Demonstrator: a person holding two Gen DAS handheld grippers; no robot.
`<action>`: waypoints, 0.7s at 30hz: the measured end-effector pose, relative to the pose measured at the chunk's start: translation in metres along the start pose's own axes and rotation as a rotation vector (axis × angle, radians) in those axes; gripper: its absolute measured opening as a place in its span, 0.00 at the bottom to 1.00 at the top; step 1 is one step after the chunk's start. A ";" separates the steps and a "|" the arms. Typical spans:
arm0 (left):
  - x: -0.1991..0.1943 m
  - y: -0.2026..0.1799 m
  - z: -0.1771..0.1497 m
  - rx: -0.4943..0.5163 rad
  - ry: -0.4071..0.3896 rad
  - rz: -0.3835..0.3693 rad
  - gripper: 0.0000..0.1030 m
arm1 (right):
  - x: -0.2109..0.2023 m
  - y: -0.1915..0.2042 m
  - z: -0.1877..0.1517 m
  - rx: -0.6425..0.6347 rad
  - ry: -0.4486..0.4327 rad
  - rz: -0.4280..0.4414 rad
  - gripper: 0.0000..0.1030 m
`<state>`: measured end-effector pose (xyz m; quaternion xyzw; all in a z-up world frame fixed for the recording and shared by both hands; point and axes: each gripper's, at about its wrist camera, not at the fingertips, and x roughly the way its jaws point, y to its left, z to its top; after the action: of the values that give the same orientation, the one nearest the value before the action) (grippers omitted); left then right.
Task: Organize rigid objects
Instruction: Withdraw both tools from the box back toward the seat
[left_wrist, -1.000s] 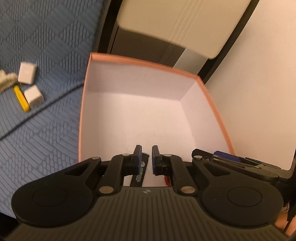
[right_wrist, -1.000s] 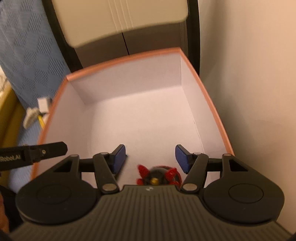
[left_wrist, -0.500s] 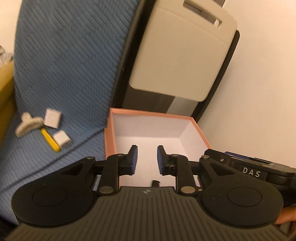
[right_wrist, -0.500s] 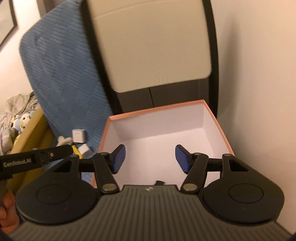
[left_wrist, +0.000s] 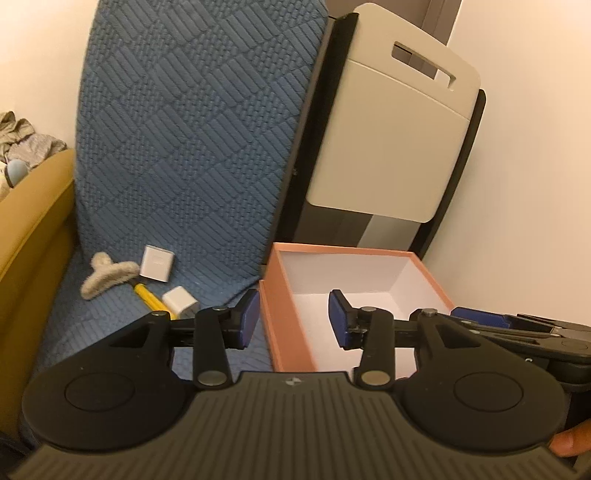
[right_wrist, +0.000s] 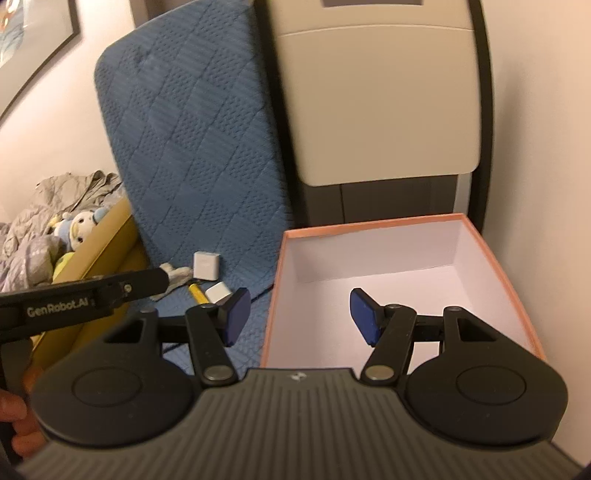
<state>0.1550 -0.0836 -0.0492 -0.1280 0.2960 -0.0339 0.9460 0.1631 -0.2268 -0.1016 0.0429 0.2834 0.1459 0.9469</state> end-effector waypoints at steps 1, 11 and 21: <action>-0.002 0.005 -0.002 0.001 -0.004 0.006 0.47 | 0.001 0.004 -0.002 -0.002 0.001 0.005 0.61; -0.009 0.067 -0.035 -0.025 -0.019 0.058 0.47 | 0.029 0.051 -0.039 -0.039 0.022 0.040 0.61; 0.000 0.111 -0.063 -0.064 -0.018 0.096 0.47 | 0.057 0.090 -0.070 -0.109 0.055 0.071 0.61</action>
<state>0.1181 0.0096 -0.1288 -0.1443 0.2943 0.0221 0.9445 0.1474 -0.1243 -0.1748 -0.0027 0.2994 0.1958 0.9338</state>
